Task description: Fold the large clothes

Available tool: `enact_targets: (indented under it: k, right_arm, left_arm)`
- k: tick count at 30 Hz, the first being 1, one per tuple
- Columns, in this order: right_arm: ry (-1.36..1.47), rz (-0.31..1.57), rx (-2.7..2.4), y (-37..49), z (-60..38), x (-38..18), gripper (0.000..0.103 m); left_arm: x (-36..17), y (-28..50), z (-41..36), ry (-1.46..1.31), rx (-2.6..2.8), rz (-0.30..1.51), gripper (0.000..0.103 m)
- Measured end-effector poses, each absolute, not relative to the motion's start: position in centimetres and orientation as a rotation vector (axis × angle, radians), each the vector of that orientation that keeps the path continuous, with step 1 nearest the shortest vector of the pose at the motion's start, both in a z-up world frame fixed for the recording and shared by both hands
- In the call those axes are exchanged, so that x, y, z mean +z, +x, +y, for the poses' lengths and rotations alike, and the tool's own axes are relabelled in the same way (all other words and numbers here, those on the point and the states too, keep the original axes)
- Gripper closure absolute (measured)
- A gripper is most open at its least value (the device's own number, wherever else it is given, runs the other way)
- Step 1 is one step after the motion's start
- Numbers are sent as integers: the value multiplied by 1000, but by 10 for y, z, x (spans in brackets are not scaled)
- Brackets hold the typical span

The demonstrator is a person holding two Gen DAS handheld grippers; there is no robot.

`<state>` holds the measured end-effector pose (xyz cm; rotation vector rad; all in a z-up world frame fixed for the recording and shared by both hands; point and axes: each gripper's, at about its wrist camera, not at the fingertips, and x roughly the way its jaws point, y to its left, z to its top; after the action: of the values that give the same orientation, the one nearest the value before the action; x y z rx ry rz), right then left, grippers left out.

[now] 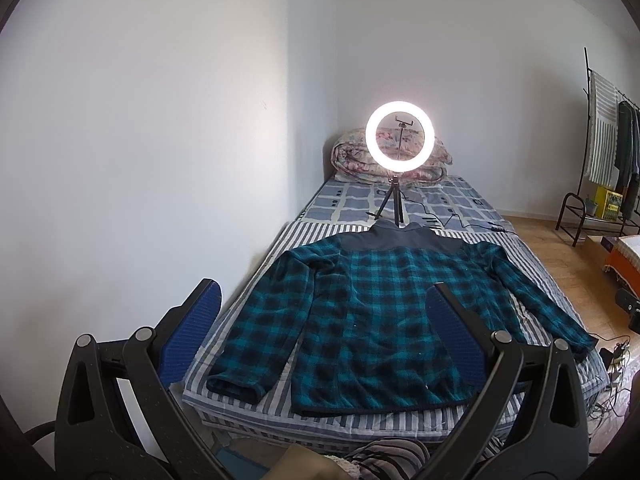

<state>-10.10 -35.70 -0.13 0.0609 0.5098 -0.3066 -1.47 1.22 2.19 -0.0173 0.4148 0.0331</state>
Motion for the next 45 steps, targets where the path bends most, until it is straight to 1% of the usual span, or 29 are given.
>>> enact_targets:
  k: [45]
  right_arm:
    - [59,512,-290,-96,-352,-2,0]
  left_arm:
    - [19,-20,16,-14,37,410,0]
